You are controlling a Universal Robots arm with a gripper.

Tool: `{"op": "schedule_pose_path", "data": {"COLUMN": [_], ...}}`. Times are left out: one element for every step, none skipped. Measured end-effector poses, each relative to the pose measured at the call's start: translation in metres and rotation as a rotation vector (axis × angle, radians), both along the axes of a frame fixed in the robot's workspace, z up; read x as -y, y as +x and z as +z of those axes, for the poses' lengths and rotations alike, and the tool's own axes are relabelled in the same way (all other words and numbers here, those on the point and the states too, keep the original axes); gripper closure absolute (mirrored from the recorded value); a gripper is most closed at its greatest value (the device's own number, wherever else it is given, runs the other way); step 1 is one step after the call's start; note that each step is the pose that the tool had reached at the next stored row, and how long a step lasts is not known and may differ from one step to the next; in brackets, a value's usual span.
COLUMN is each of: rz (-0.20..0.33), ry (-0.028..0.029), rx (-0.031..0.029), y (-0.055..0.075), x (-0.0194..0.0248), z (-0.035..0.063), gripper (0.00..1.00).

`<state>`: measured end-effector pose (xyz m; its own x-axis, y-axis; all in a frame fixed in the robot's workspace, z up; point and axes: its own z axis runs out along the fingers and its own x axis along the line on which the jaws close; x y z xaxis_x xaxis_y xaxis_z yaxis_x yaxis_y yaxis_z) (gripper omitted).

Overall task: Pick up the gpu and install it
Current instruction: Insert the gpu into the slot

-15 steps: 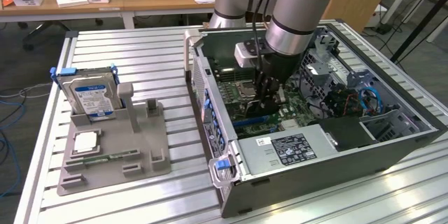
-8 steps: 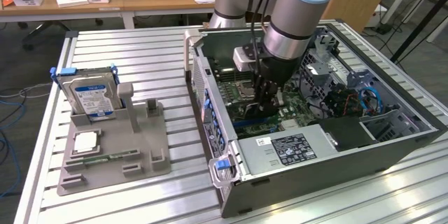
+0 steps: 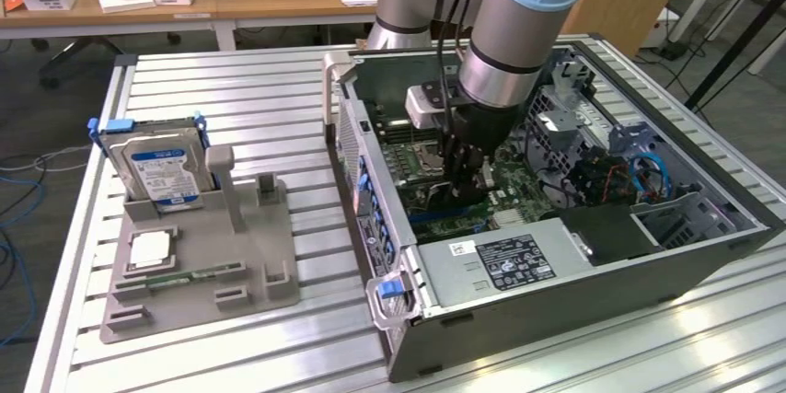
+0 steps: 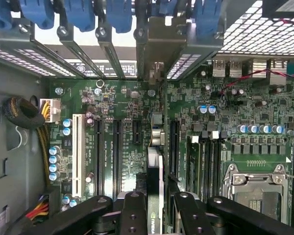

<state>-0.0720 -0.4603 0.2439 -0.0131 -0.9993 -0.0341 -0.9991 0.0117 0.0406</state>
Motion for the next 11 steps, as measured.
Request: {"op": "schedule_pose_path", "data": {"rz": [0.000, 0.000, 0.000, 0.000, 0.000, 0.000, 0.000, -0.002, -0.007, -0.011, -0.013], "ry": [0.0013, 0.0039, 0.0031, 0.0029, 0.0030, 0.0030, 0.0030, 0.0031, 0.0030, 0.0029, 0.0027], "rx": [0.0005, 0.0012, 0.0007, 0.0000, -0.0002, -0.0002, -0.0002, -0.0002, -0.0003, -0.0003, -0.0003], "y": [0.0000, 0.0000, 0.0000, 0.0000, 0.0000, 0.0000, 0.0000, 0.0000, 0.0000, 0.0000, 0.0000], "x": [0.0000, -0.0001, 0.0000, 0.0003, 0.0003, 0.0003, 0.0003, 0.0008, 0.0013, 0.0016, 0.0022], "z": [0.0009, 0.0032, 0.0072, 0.0086, 0.0086, 0.0086, 0.0086, 0.0086, 0.0086, 0.0086, 0.0086], "gripper": [0.74, 0.74, 0.74, 0.74, 0.74, 0.74, 0.74, 0.74, 0.74, 0.74, 0.74]}}
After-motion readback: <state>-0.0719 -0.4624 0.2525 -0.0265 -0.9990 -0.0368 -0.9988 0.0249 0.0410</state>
